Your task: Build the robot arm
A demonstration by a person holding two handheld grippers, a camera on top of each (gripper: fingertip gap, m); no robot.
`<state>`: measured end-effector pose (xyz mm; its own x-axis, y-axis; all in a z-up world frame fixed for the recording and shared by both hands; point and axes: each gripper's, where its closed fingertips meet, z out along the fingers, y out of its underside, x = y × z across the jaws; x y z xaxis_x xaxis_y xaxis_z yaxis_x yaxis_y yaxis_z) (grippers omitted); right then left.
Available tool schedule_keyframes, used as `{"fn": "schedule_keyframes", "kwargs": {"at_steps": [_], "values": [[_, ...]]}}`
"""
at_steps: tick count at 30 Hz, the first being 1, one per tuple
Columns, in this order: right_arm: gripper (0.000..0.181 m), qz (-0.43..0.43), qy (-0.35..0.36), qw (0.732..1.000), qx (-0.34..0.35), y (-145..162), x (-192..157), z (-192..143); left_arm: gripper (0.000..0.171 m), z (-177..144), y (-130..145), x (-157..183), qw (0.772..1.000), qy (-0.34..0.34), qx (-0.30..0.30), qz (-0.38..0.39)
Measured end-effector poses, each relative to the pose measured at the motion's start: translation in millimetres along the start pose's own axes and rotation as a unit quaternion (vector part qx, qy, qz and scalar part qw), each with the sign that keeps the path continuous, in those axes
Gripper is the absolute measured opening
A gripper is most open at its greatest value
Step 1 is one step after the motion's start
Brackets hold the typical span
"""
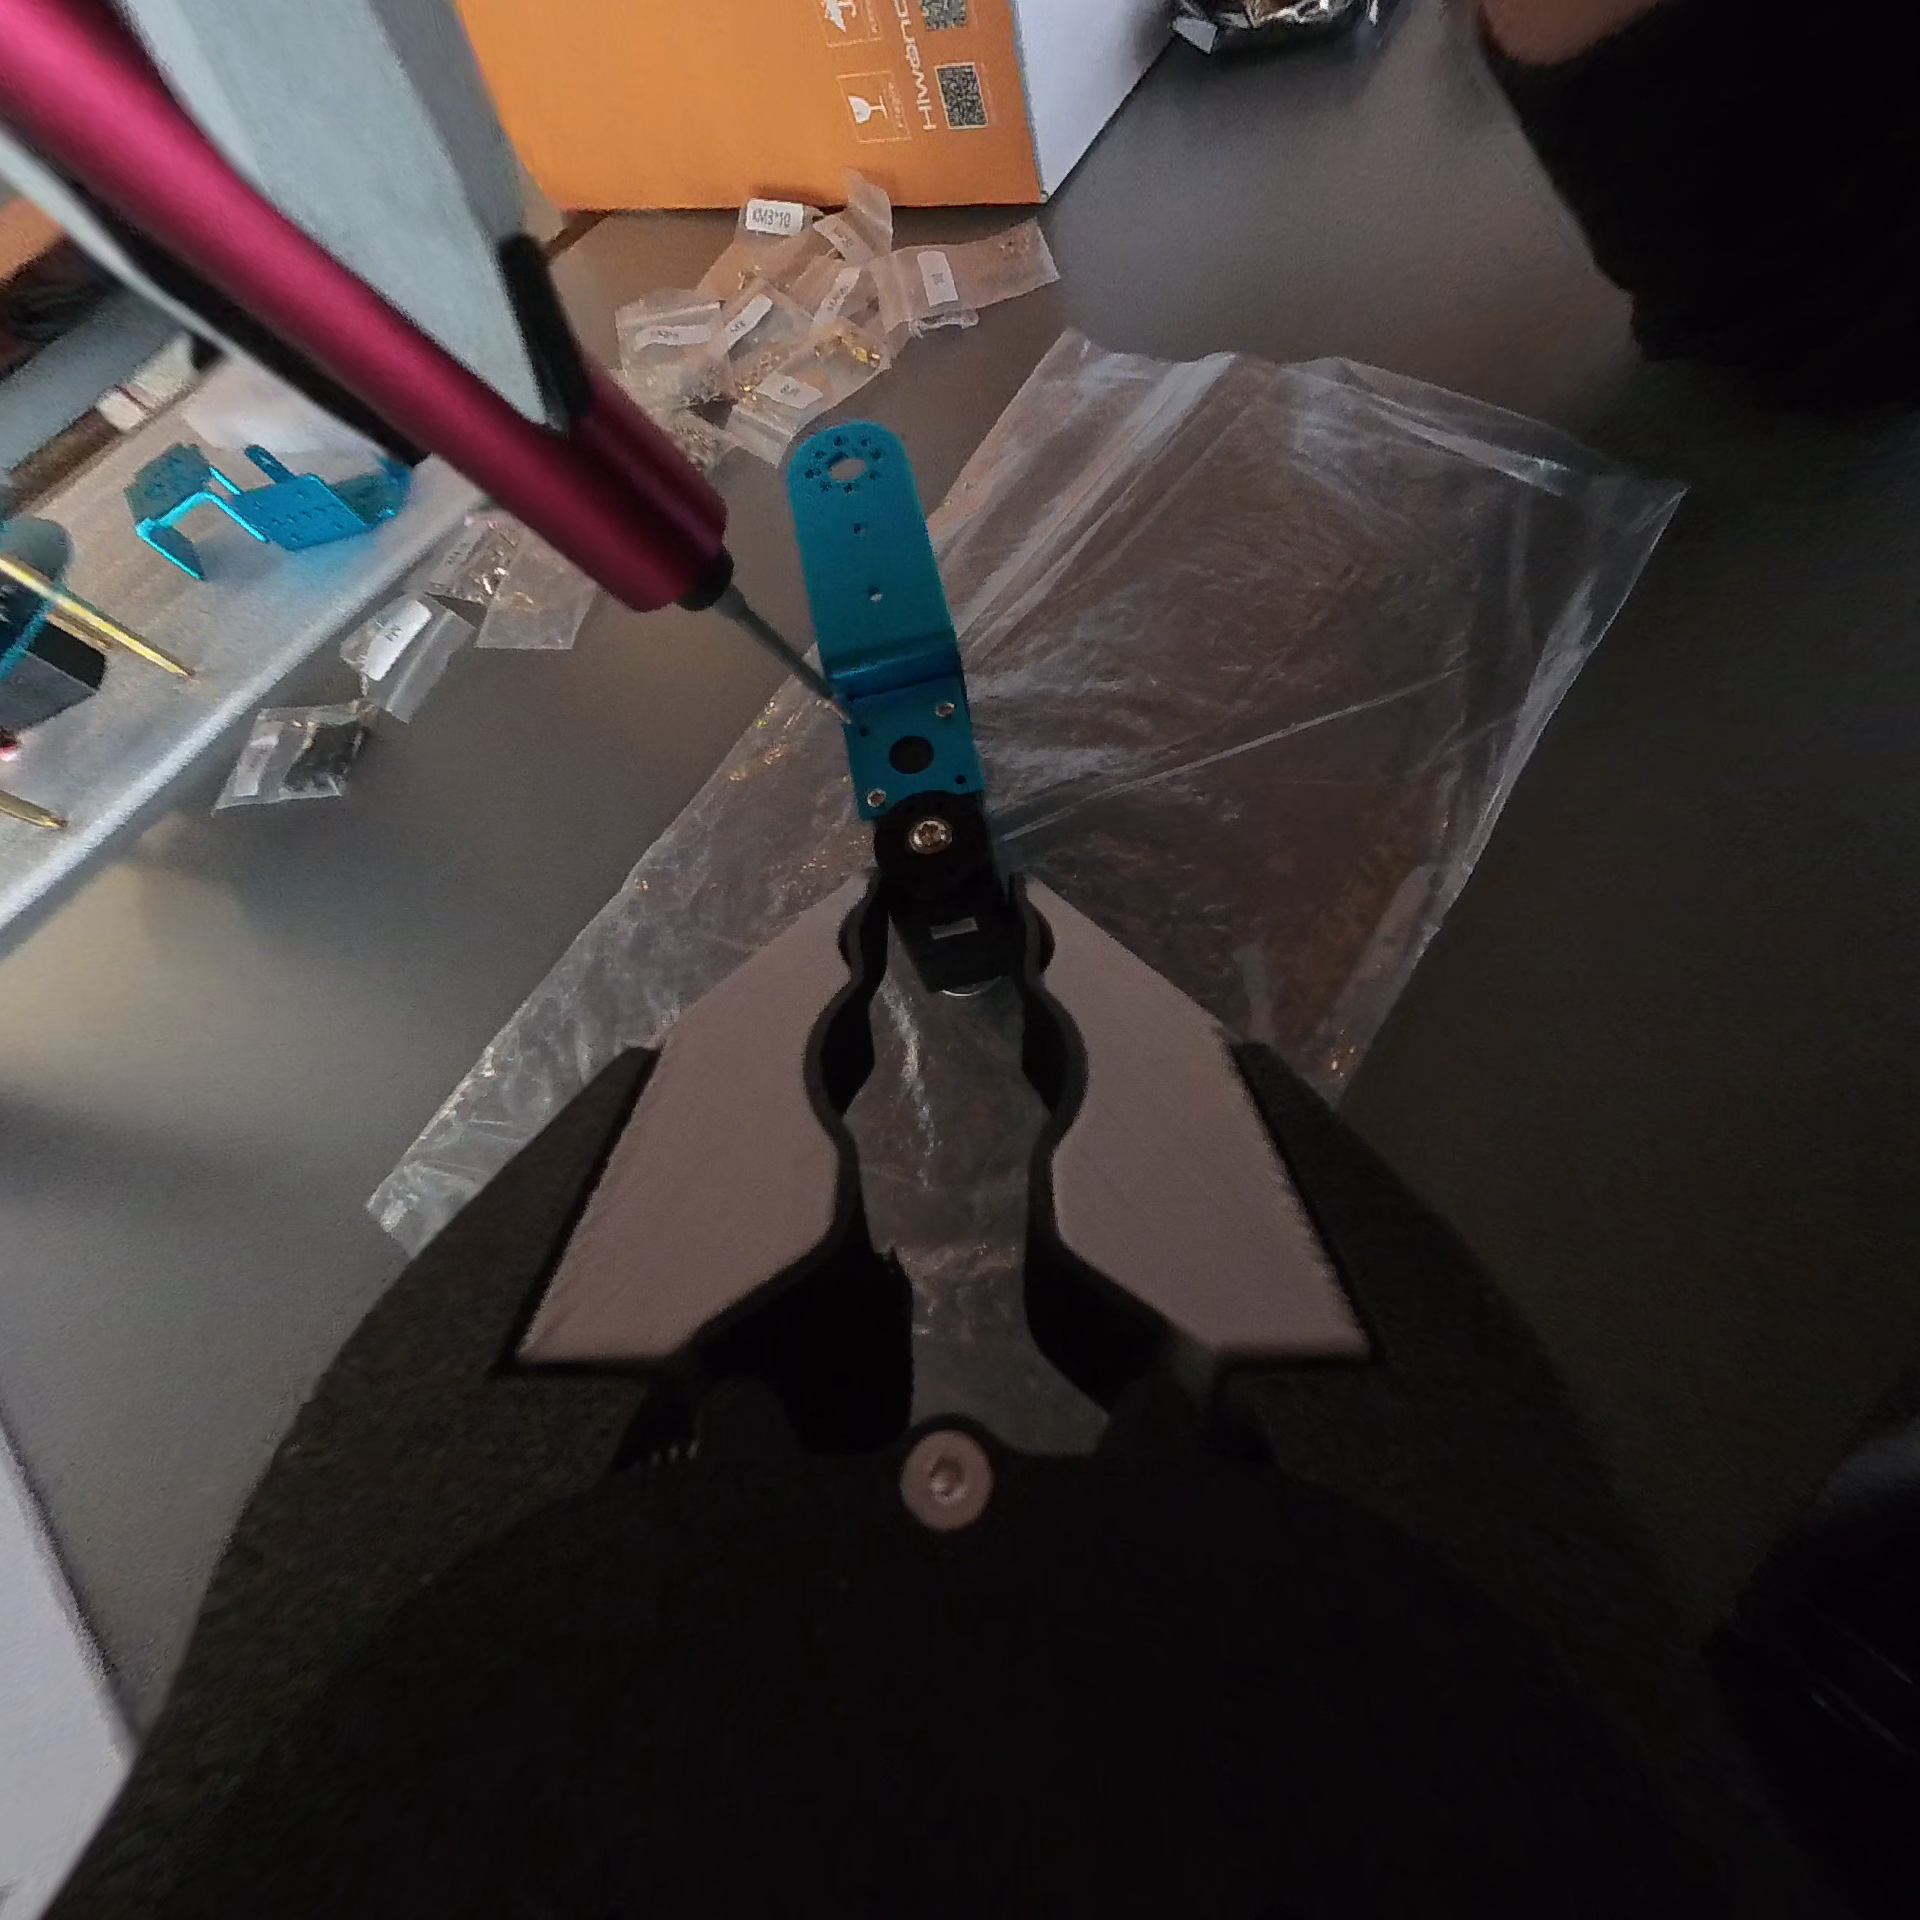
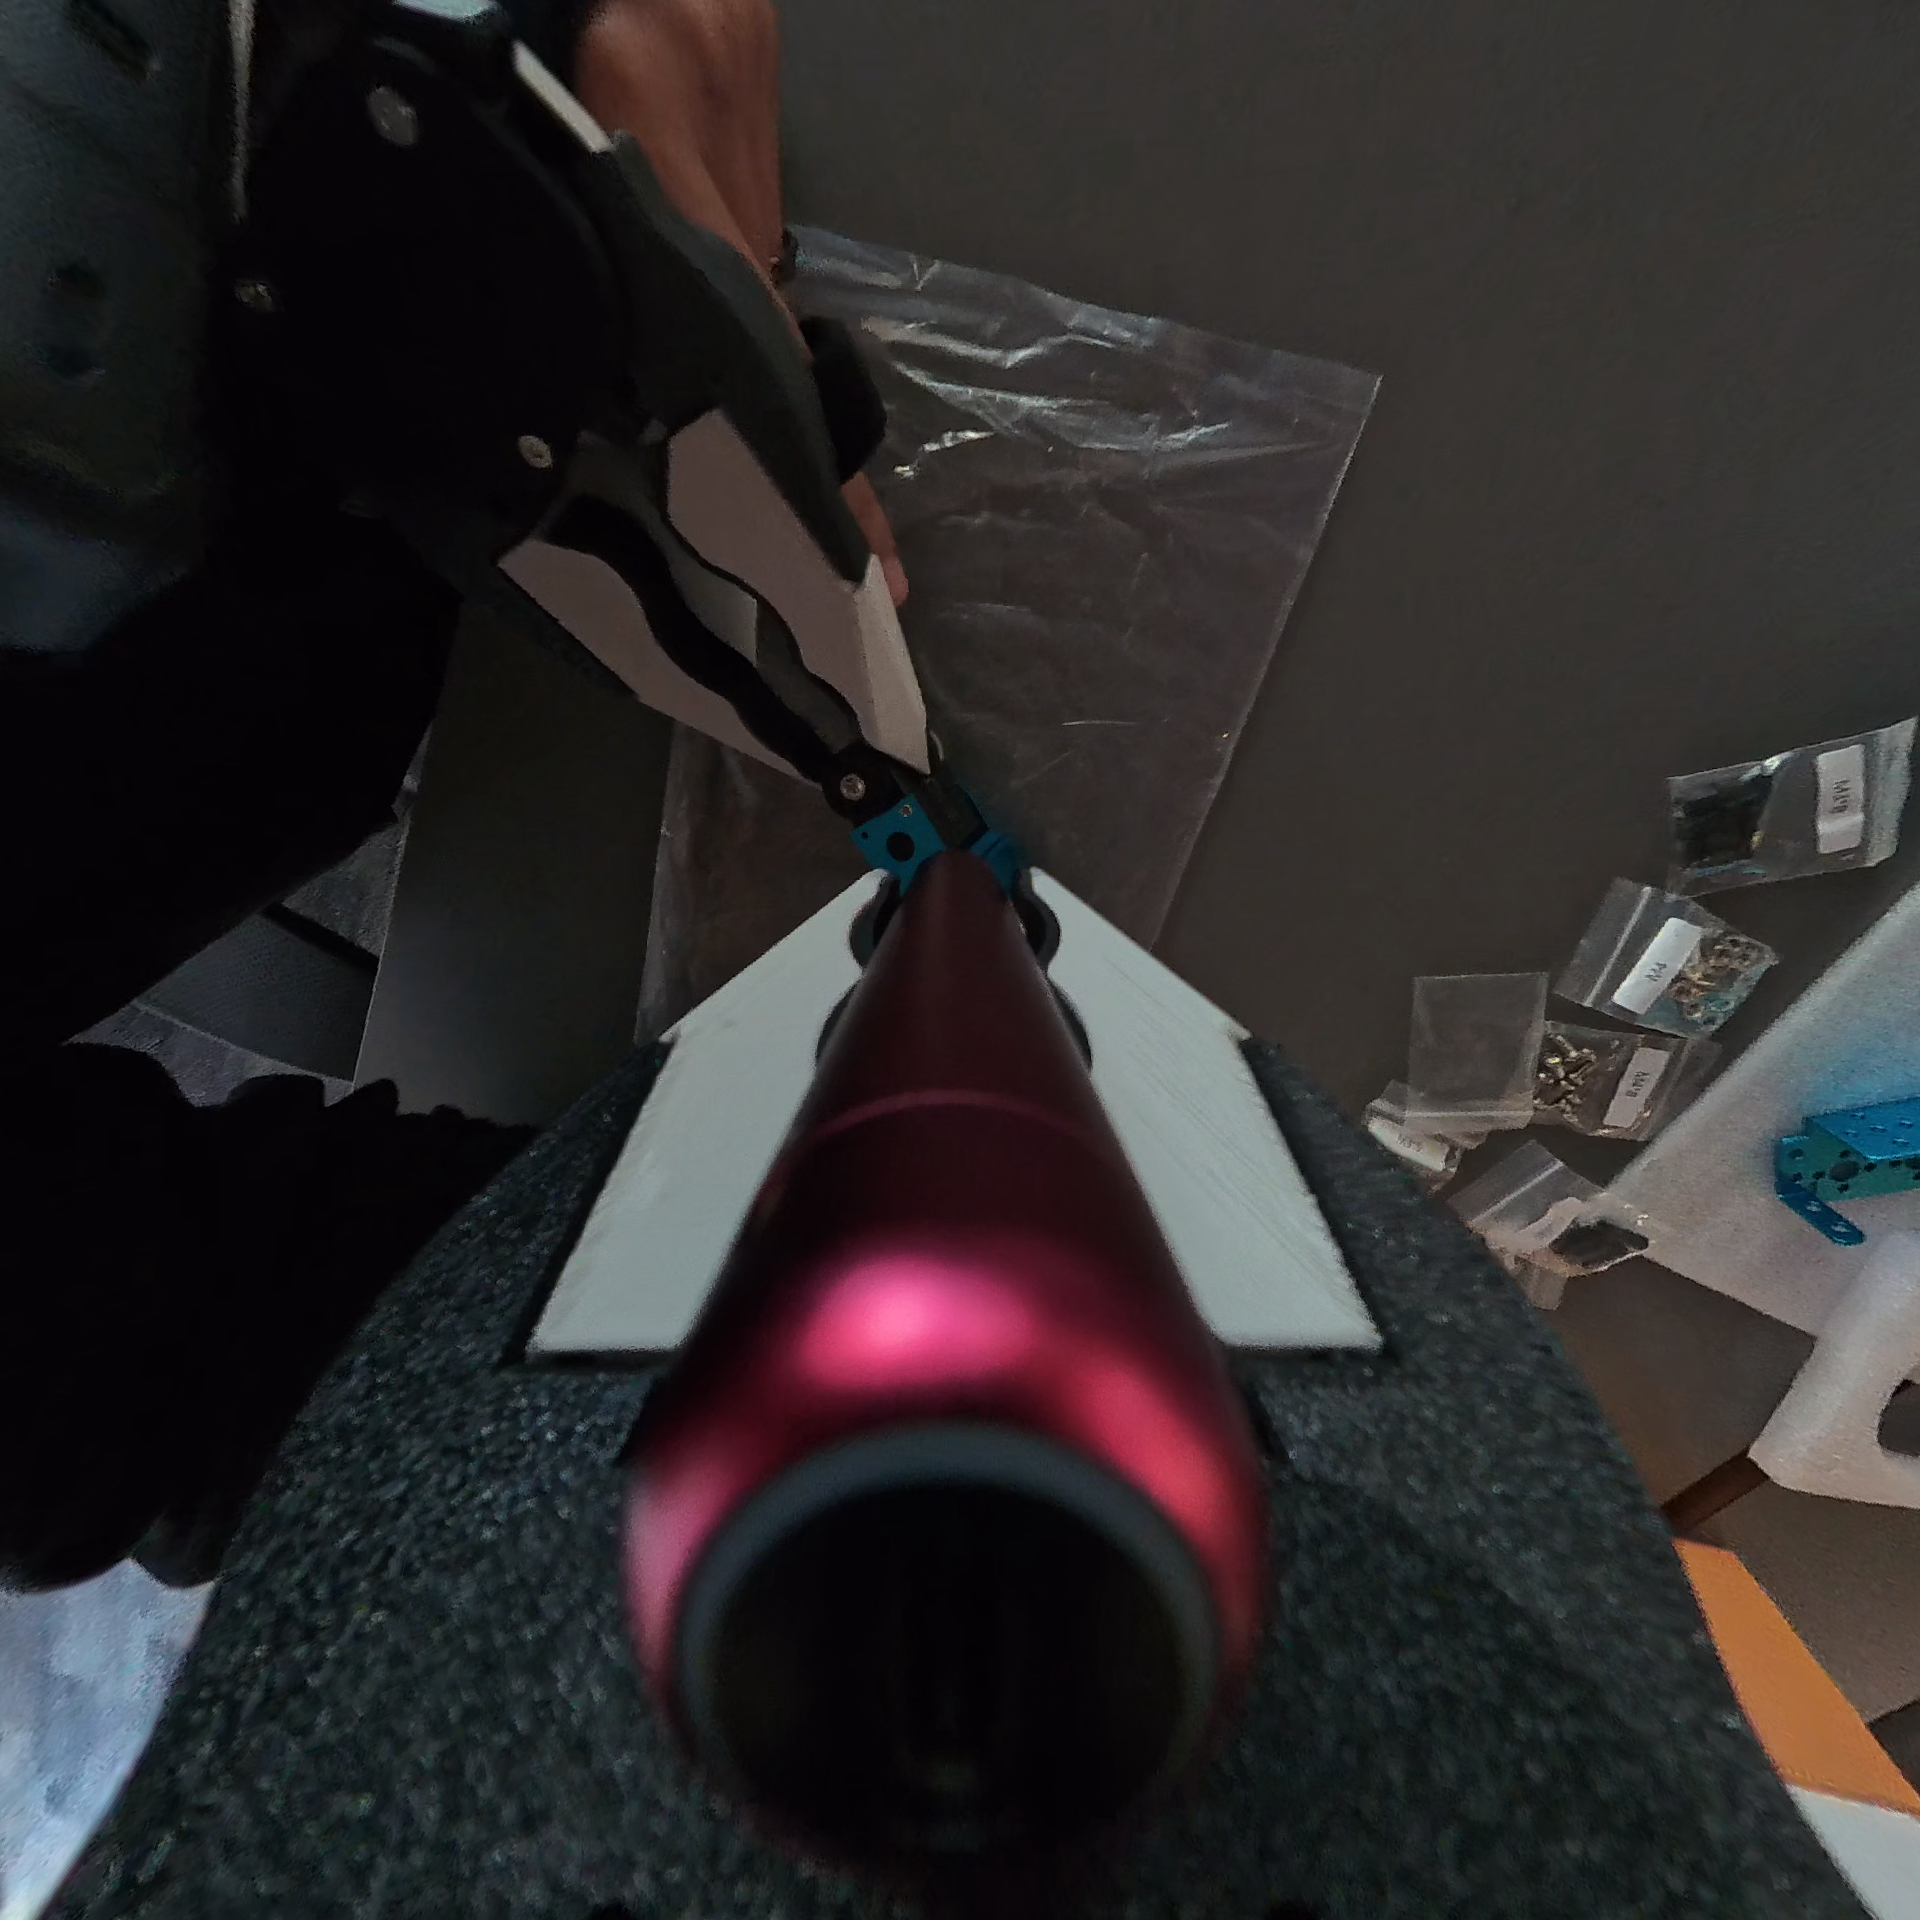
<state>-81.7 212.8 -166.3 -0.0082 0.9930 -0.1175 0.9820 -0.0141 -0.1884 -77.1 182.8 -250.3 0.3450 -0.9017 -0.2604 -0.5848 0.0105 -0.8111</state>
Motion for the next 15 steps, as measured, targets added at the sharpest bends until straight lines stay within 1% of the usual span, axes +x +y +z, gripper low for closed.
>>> {"fn": "schedule_keyframes", "kwargs": {"at_steps": [3,5,6,10,13,15], "values": [[0.021,-0.022,0.015,0.999,0.037,0,0,-3,0.021,0,0,-4,0.998,0.035,-0.002,-0.054],[0.021,-0.028,0.014,0.996,0.081,0,-5,-6,0.021,0,1,-5,0.995,0.055,-0.002,-0.08],[0.021,-0.027,0.018,0.994,0.1,1,-8,-8,0.021,0,2,-5,0.995,0.06,-0.002,-0.084],[0.021,-0.041,0.08,0.978,0.187,6,-10,-22,0.021,0,2,-4,0.995,0.064,-0.002,-0.076],[0.022,-0.043,0.108,0.959,0.259,7,-15,-34,0.036,-3,-1,-5,0.996,0.053,0.008,-0.074],[0.023,-0.037,0.125,0.945,0.298,9,-18,-41,0.04,-9,-8,-8,0.995,0.048,0.026,-0.084]]}}
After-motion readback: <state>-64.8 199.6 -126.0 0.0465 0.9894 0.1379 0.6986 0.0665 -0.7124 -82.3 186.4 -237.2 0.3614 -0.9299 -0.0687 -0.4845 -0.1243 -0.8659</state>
